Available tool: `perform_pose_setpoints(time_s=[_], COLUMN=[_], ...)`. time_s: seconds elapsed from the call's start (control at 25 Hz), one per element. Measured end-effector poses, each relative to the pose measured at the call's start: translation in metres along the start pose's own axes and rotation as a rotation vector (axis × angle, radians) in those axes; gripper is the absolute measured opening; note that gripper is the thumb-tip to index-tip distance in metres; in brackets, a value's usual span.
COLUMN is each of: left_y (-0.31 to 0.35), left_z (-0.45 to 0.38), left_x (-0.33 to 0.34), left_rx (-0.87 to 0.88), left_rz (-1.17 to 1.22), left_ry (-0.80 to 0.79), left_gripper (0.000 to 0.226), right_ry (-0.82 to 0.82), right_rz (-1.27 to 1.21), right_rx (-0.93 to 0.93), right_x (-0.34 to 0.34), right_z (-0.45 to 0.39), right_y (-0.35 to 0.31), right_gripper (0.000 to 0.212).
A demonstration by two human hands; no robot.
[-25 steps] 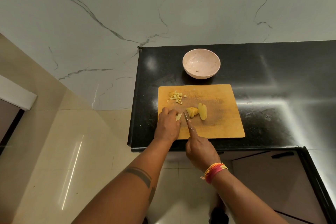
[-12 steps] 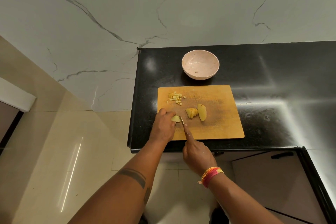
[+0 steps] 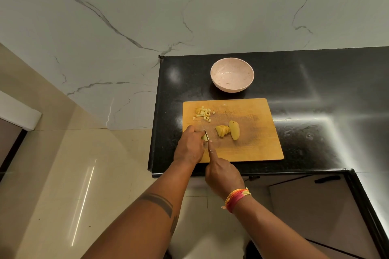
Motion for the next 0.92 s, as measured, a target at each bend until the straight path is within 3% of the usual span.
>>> perform_pose_setpoints(time_s=[0.52, 0.92], left_y=[-0.001, -0.010], left_z=[-0.002, 0.001], left_x=[-0.004, -0.004], left_rx=[-0.043, -0.025], left_rz=[0.021, 0.081], left_ry=[0.008, 0.054], left_gripper=[0.034, 0.035], right_ry=[-0.062, -0.014], right_rz=[0.067, 0.039], right_rx=[0.022, -0.023], right_x=[0.013, 0.003], right_z=[0.039, 0.001], right_y=[0.008, -0.010], right_gripper=[0.082, 0.077])
Point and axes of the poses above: each hand's wrist, its own z-axis away from the middle knuckle, its own x-axis out of the palm, y = z × x, the point moved 6 cm from there along -z, towards the middle knuckle
